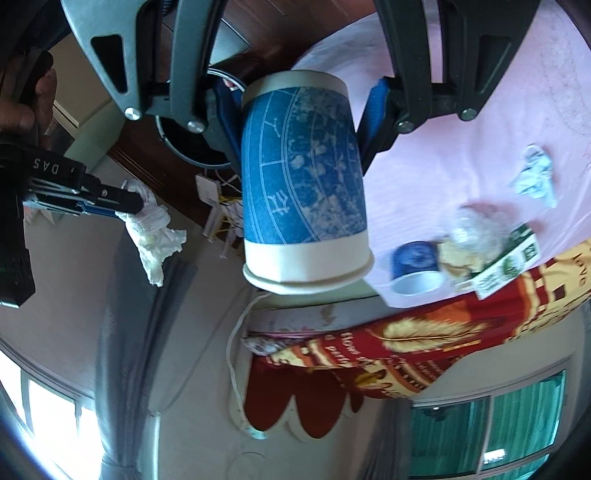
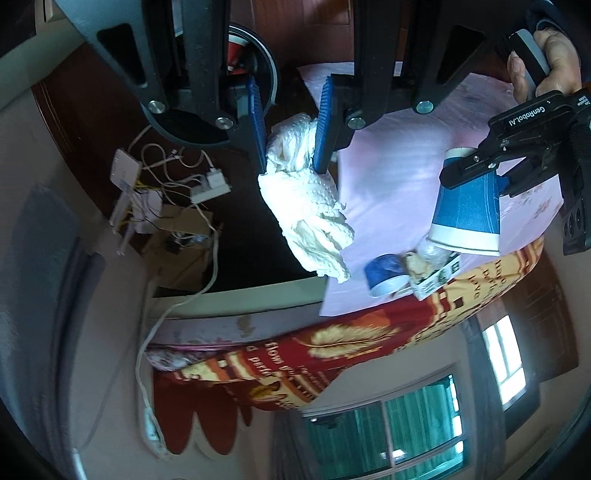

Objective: Collect trash
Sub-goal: 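Carry the blue cup and white tissue over the black bucket with both tools, then open both tools to drop the cup and tissue into the bucket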

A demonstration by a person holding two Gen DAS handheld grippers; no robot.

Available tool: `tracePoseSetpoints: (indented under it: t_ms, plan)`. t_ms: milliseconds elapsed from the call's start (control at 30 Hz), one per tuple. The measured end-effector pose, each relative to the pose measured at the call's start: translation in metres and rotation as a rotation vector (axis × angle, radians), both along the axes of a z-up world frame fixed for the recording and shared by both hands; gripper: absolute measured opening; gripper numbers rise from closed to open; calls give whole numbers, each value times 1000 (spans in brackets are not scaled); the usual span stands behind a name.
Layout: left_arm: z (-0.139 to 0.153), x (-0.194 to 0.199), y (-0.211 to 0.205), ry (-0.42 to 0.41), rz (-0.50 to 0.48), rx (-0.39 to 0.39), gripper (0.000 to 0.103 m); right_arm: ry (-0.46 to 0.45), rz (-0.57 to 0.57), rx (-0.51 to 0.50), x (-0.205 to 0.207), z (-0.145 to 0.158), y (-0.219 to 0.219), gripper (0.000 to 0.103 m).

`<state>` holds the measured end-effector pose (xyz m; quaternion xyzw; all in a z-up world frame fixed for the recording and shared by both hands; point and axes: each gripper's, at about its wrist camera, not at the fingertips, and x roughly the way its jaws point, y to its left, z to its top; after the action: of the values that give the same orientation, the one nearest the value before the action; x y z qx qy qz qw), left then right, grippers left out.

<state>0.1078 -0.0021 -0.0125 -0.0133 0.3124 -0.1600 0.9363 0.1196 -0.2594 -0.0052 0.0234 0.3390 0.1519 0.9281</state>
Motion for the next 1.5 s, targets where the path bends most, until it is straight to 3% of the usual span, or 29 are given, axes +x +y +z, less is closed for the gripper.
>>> tracePoseSetpoints:
  t_ms: [400, 833, 1500]
  plan:
    - [-9, -2, -71, 29, -142, 17, 57, 39, -116, 8, -20, -20, -69, 27]
    - [-38, 0, -126, 99, -245, 45, 58, 90, -198, 18, -33, -49, -121, 27]
    - [-113, 42, -164, 277, -287, 104, 58, 303, -150, -23, 18, -158, -124, 27]
